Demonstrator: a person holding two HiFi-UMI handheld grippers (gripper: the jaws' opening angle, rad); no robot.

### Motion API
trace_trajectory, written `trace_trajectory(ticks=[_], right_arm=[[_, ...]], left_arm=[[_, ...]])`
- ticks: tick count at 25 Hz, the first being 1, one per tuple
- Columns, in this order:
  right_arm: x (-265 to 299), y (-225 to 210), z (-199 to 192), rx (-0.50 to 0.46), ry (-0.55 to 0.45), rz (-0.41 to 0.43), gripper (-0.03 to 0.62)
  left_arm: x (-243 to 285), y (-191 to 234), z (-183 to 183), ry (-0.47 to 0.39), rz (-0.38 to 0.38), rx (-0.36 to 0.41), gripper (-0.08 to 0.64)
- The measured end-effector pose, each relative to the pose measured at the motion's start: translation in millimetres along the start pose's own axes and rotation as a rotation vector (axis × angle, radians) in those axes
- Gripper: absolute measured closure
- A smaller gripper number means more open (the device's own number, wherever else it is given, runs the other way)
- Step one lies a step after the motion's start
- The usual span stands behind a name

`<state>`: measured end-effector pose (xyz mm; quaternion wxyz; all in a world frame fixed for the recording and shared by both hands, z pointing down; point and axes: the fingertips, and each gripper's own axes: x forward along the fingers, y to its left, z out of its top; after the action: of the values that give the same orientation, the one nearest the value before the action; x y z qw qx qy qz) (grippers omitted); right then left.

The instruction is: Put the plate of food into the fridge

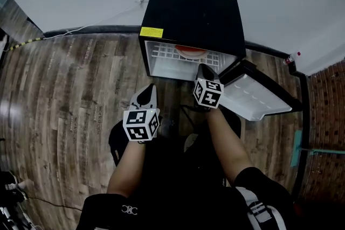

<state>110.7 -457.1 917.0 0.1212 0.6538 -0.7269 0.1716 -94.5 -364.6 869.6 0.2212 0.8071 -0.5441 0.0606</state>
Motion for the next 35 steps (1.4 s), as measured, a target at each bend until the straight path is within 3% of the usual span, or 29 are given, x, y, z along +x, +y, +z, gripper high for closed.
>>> trace_trajectory(ticks=[4,11,17,21,26,31,35], right_arm=[[-52.3,19.6,32.4,-0.035,-0.087,0.035,0.578],[-105.1,21.8,93.0,0.031,-0.194,0.056,0.578],[-128.1,18.0,172.4,0.013,-0.203,0.089,0.578],[-166.4,15.3,254.4,0.030,-0.177,0.101,0.578],[-226.2,12.3,374.5,0.057,-0.147,0.043,0.578],[-298.5,30.6,494.6,0.039,-0.193,0.007,0.578],[-358.6,53.8,560.4,0.032,-0.244,-0.007,0.579]], left_arm=[[8.5,-10.8,19.6,-0.021,-0.039,0.016,0.563],[24.3,-50.6,67.5,-0.048,-0.100,0.098,0.563],[36.6,-89.0,136.0,-0.028,-0.108,0.059,0.563],[17.9,-140.2,215.4,0.006,-0.148,0.063,0.563],[-30.7,-212.4,346.4,0.000,-0.225,0.099,0.563],[-92.3,-256.1,463.9,-0.032,-0.267,0.105,0.563],[-152.7,-275.7,532.0,-0.081,-0.277,0.140,0.563]])
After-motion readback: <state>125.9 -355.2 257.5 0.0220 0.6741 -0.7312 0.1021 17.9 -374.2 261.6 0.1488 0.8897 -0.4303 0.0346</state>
